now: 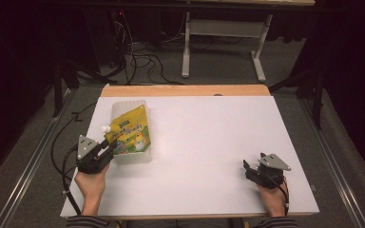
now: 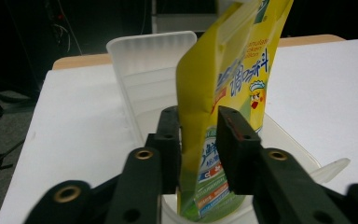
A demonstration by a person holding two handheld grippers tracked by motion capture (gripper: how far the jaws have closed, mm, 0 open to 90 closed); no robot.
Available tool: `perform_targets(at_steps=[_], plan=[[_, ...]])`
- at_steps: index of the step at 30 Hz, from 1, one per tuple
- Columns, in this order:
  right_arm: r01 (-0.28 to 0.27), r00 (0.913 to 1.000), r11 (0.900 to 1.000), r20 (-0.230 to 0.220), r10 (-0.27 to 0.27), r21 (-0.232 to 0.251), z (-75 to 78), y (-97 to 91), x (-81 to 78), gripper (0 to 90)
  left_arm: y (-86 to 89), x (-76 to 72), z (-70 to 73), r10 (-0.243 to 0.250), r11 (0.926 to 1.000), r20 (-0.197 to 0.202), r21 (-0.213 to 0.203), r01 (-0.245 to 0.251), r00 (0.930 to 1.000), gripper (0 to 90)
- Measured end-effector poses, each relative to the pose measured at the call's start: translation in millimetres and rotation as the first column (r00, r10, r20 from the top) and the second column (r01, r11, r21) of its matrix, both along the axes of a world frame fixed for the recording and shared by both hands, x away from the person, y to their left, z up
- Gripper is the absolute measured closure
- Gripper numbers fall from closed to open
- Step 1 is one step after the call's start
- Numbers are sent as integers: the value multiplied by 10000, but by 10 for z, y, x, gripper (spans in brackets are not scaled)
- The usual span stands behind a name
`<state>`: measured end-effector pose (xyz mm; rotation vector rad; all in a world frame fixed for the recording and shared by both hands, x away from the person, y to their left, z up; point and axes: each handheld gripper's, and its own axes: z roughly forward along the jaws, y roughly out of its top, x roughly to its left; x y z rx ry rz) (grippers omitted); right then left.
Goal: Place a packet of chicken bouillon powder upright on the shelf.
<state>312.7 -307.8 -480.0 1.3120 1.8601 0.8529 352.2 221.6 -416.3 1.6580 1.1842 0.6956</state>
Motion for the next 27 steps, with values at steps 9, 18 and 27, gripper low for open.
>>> perform_targets(at_steps=[9,18,27], plan=[[-4,10000,10000,32,4,37,1,-1,-2,292,60,-151,34,79,9996,188,-266,-74,9998,496],[-7,10000,10000,47,7,49,1,-4,-2,293,31,-310,82,-116,9996,296,-273,124,9995,451],[-8,10000,10000,29,8,36,1,-1,-2,293,0,-415,96,-245,9989,417,-395,261,9988,403]])
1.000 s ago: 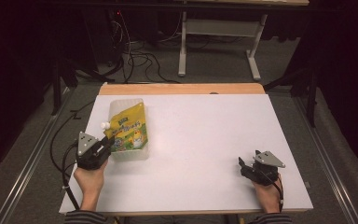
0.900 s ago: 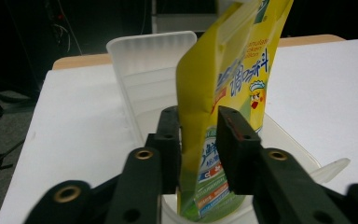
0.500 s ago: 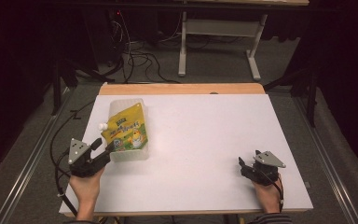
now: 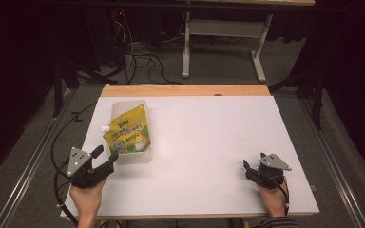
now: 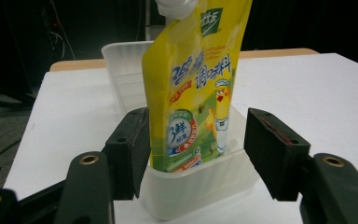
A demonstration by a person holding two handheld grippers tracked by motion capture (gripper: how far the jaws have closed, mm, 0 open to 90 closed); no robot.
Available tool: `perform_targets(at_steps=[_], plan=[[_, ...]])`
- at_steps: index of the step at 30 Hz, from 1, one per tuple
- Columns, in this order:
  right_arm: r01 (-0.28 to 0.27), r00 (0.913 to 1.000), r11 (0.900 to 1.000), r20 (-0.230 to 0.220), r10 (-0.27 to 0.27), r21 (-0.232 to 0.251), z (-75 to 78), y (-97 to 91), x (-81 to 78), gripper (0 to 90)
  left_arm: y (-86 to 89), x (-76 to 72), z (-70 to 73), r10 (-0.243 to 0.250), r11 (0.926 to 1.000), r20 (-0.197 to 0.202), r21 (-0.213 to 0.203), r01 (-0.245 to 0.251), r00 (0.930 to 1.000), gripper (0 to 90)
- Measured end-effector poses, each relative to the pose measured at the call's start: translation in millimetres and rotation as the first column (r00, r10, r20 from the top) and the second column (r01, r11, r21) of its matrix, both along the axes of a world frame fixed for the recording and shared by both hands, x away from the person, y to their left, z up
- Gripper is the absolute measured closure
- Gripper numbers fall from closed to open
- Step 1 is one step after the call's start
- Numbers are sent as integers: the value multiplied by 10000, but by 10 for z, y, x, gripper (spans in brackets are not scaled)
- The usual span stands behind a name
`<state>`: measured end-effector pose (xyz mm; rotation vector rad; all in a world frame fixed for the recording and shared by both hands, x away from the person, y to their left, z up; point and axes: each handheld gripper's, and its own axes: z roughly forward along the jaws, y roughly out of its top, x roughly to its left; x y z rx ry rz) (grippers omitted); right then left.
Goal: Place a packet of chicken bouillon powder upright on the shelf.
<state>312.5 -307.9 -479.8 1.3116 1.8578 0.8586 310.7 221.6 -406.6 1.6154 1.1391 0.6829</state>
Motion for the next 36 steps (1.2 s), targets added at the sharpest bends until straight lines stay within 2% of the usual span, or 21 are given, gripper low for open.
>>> perform_targets(at_steps=[21,28,36], plan=[[-6,10000,10000,-3,6,-6,0,1,0,293,-144,-163,-28,-344,9993,107,-106,345,9994,331],[3,10000,10000,3,-3,1,0,0,0,293,-250,-195,-44,-493,9988,207,-17,493,9986,315],[-11,10000,10000,7,11,3,0,1,-1,292,-378,-190,-67,-783,9968,159,-144,786,9968,310]])
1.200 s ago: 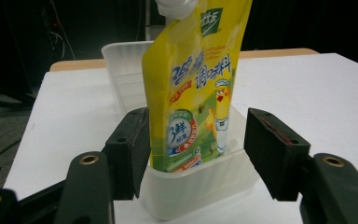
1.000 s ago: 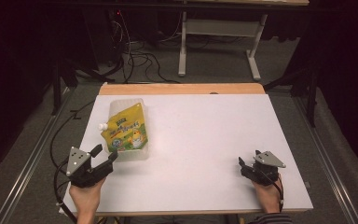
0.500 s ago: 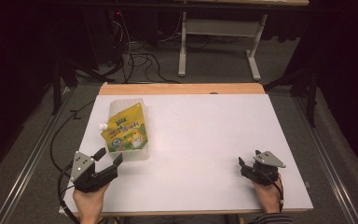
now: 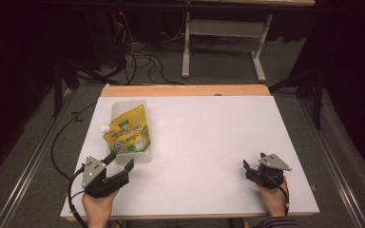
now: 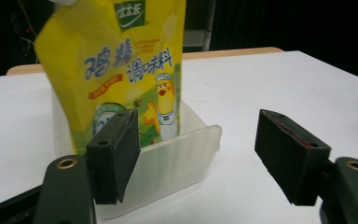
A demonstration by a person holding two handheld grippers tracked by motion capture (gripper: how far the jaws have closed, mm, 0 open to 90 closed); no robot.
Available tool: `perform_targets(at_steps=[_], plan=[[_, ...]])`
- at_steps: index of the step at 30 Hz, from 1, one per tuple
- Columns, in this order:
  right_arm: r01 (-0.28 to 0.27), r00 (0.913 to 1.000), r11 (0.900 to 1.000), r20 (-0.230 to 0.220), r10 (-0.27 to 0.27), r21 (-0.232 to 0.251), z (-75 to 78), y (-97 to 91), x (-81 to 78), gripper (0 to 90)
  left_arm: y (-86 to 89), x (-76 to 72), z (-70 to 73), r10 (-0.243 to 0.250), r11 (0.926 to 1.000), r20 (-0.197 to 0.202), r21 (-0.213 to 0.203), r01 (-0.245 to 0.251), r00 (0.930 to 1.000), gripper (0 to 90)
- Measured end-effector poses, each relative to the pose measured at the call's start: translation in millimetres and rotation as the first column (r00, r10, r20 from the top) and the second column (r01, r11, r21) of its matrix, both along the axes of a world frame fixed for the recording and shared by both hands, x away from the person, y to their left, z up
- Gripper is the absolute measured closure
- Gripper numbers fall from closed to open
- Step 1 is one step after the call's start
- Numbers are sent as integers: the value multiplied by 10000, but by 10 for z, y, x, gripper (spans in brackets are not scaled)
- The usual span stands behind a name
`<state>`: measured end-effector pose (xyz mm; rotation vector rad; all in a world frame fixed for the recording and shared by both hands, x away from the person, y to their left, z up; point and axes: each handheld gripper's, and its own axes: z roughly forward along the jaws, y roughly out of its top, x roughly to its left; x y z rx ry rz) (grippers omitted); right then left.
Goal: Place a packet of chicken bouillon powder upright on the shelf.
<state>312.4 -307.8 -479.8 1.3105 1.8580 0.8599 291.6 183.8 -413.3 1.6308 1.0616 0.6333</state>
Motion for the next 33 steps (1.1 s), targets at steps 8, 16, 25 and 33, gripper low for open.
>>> perform_targets(at_steps=[8,16,25,33], plan=[[4,10000,10000,6,-4,2,0,-1,0,293,-100,10,-7,31,9996,292,295,-40,9996,316],[16,10000,10000,13,-16,28,0,-1,-2,292,-286,75,-21,-475,9981,340,397,461,9983,318],[16,10000,10000,51,-16,81,0,-5,-3,292,-388,129,-31,-483,9986,202,204,479,9986,303],[14,10000,10000,85,-15,96,1,-8,-6,292,-483,182,-39,-804,9963,5,296,804,9968,299]])
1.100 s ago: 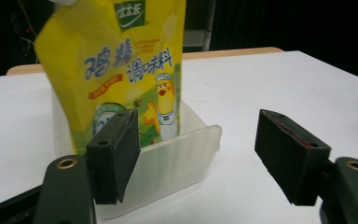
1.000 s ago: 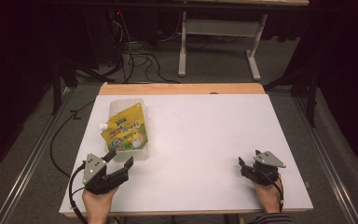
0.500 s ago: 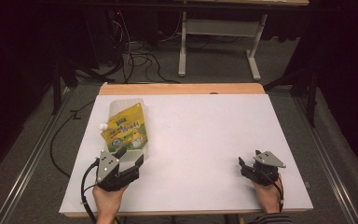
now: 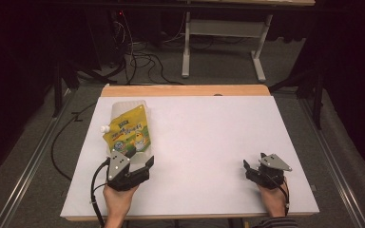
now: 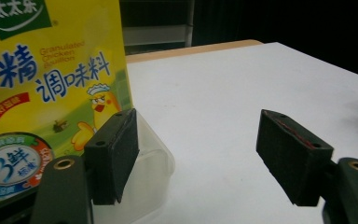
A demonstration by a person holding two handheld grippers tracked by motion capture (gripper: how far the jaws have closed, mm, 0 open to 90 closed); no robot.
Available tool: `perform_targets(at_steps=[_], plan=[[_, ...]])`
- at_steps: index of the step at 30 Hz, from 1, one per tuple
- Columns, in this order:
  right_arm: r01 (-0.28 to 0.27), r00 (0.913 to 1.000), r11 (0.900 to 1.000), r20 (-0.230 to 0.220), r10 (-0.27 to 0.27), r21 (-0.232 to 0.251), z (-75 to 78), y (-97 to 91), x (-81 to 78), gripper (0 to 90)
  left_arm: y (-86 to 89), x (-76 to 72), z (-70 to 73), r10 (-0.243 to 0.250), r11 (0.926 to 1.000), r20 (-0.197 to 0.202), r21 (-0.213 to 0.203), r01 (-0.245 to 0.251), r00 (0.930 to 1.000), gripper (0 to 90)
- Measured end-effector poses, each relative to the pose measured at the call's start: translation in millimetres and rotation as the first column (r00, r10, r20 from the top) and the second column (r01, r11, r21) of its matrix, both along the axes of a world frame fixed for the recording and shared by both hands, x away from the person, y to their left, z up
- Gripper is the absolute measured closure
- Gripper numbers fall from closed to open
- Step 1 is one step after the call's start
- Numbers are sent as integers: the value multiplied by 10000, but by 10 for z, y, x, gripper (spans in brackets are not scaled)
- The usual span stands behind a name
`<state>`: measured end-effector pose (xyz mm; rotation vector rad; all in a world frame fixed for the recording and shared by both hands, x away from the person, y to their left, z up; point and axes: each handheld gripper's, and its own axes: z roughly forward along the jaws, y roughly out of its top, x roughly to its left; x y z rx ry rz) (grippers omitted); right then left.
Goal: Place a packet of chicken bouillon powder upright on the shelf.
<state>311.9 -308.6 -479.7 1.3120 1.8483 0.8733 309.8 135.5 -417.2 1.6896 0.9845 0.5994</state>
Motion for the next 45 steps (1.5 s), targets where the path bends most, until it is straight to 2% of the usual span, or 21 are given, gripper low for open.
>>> perform_targets(at_steps=[20,26,45], plan=[[-8,10000,10000,-14,8,4,0,2,-1,292,-234,94,-46,-707,9972,-251,225,712,9972,297],[-9,10000,10000,-23,9,-13,1,1,-1,293,-312,135,-73,-1001,9944,-388,314,1014,9942,297],[-17,10000,10000,3,17,10,0,-1,0,293,-456,230,-142,-1318,9903,-612,352,1341,9894,299]])
